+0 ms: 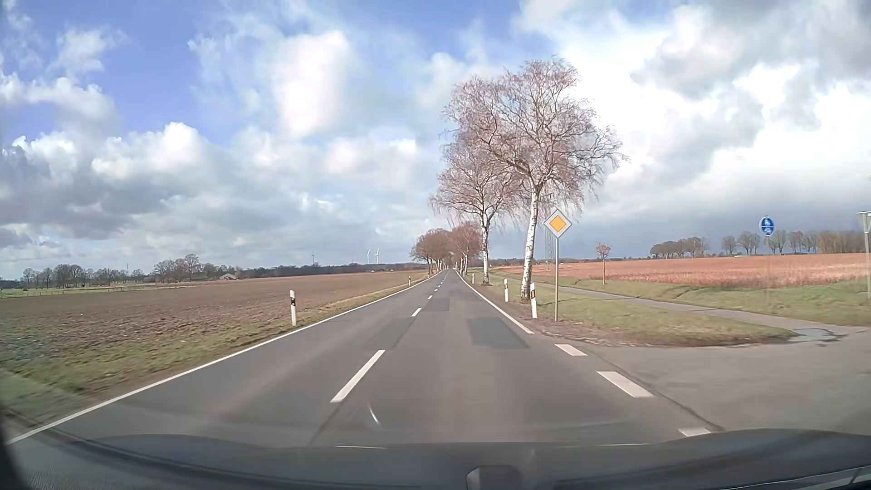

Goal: Follow the waypoints while adhering to traffic rules and regulations

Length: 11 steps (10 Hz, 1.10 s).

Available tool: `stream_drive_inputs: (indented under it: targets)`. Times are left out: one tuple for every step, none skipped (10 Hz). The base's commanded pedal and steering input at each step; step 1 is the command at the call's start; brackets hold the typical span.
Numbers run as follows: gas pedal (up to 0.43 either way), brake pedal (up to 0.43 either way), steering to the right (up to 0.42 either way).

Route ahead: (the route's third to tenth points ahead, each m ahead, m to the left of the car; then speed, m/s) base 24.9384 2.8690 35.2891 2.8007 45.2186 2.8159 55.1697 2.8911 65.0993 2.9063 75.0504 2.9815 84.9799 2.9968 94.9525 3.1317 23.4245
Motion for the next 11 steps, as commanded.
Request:
stream_drive_inputs:
  targets:
    - [0.26, 0.0, -0.008]
    - [0.26, 0.0, -0.007]
    - [0.26, 0.0, -0.006]
    - [0.26, 0.0, -0.004]
    - [0.26, 0.0, -0.003]
    - [0.268, 0.0, -0.003]
    - [0.28, 0.0, -0.003]
    - [0.28, 0.0, -0.003]
    - [0.28, 0.0, -0.004]
    - [0.28, 0.0, -0.004]
    - [0.28, 0.0, -0.004]
